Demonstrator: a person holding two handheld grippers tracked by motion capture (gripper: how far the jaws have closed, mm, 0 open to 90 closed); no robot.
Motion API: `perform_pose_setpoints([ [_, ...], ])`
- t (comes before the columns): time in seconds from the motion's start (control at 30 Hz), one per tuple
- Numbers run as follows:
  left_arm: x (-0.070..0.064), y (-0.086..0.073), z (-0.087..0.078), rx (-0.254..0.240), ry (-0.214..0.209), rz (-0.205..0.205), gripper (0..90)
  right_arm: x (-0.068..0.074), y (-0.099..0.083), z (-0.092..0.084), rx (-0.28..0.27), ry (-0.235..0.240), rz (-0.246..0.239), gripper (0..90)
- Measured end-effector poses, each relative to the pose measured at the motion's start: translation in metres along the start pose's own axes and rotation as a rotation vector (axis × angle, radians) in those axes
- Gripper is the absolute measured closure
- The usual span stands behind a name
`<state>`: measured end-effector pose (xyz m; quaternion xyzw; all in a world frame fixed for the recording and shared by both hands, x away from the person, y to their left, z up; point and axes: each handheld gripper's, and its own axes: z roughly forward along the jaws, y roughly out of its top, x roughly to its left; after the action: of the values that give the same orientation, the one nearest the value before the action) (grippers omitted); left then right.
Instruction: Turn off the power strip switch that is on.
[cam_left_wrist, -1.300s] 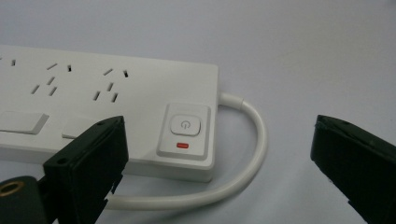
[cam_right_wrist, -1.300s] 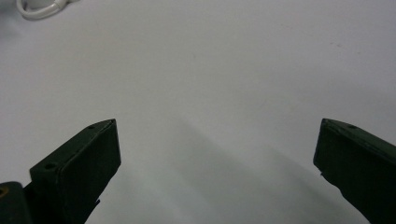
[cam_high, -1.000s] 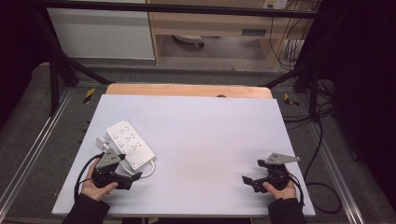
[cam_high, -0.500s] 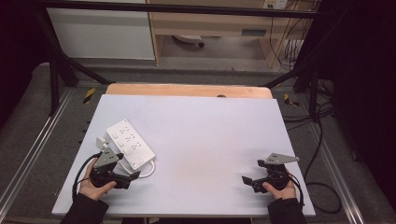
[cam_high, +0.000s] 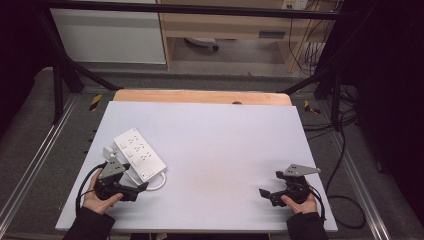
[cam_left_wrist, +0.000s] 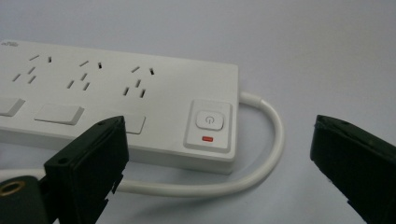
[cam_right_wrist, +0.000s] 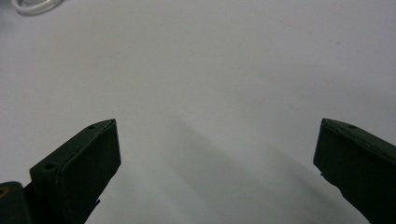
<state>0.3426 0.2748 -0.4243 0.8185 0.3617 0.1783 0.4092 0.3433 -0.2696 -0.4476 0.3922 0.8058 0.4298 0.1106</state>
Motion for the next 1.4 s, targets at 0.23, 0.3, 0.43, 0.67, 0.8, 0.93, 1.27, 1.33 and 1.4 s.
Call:
perform_pose_setpoints([
  [0.23, 0.005, 0.000, -0.004, -0.002, 0.017, -0.013, 4.1, 0.000, 0.000, 0.000, 0.000, 0.001, 0.001, 1.2],
  [0.3, 0.006, 0.000, -0.004, 0.000, 0.018, -0.014, 4.1, 0.000, 0.000, 0.001, 0.003, -0.001, 0.000, 1.2],
  [0.43, 0.007, 0.000, -0.004, 0.004, 0.025, -0.015, 4.1, 0.001, 0.000, 0.001, 0.004, 0.001, -0.001, 1.2],
  [0.67, 0.011, 0.001, -0.006, 0.012, 0.039, -0.029, 4.1, 0.000, 0.000, 0.000, 0.001, -0.002, 0.000, 1.2],
  [0.8, 0.014, 0.003, -0.008, 0.007, 0.050, -0.036, 4.1, 0.000, 0.000, 0.000, 0.003, -0.001, 0.001, 1.2],
  [0.93, 0.016, 0.004, -0.009, 0.008, 0.061, -0.043, 4.2, 0.000, 0.000, 0.000, 0.001, 0.001, 0.003, 1.2],
  [1.27, 0.019, 0.008, -0.010, 0.017, 0.082, -0.046, 4.3, 0.000, 0.000, 0.000, 0.003, -0.003, 0.001, 1.2],
  [1.33, 0.019, 0.008, -0.011, 0.013, 0.084, -0.052, 4.3, 0.000, 0.000, 0.000, 0.003, -0.003, 0.002, 1.3],
  [1.4, 0.020, 0.009, -0.012, 0.015, 0.087, -0.049, 4.3, 0.000, 0.000, 0.001, 0.007, -0.005, 0.000, 1.3],
])
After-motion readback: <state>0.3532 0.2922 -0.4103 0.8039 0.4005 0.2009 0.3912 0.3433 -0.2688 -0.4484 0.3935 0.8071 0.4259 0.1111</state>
